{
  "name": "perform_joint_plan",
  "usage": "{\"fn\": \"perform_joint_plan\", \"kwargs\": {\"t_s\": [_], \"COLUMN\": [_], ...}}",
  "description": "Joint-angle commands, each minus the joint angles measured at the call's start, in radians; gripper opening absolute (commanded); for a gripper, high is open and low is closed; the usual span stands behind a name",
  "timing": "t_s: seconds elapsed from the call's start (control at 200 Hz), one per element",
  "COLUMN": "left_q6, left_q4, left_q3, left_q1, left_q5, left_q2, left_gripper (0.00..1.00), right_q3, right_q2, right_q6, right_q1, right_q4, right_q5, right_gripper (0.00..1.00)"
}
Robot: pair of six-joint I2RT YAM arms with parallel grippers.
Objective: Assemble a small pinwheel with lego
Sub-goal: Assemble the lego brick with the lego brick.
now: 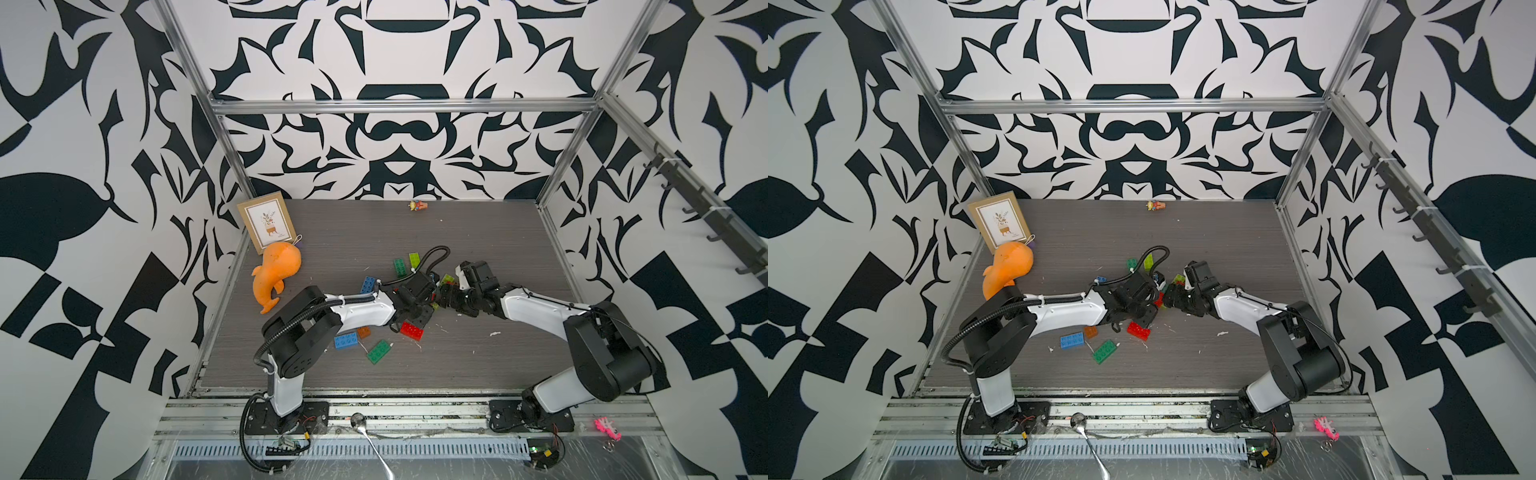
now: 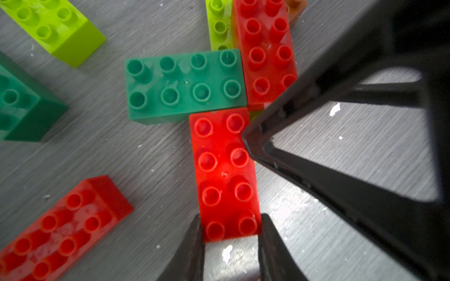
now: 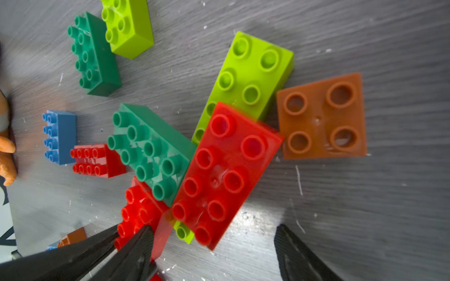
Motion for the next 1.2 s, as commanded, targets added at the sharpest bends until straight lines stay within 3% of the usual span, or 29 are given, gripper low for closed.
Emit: {"fn": "perform_joint_plan", "kwargs": {"t_s": [0.0, 0.385, 0.865, 1.195], "left_q6": [0.003, 0.002, 0.003, -0.053], "left_q4": [-0.011, -0.014, -0.014, 0.102], "left_q3": [0.03, 0.071, 0.069, -0.109], "left_q1": [-0.002, 0.003, 0.011, 0.025], "left_q5": [0.04, 0.058, 0.028, 0.003], "left_q2": [0.02, 0.021, 0.006, -0.215], "left_gripper": [0.27, 0.35, 0.54, 0.8], "right_q3": [0.023, -0.034, -0.08, -0.086], "right_q2": [0.013, 0.008, -0.001, -0.009], "right_q6": [0.007, 0.035, 0.043, 0.042], "right_q1": [-0.001, -0.001, -0.005, -0.005], "right_q4": [-0.007, 0.01, 0.032, 0.041], "right_q5": [0.051, 0.106, 0.123, 0.124], "right_gripper": [0.8, 0.79, 0.78, 0.78]}}
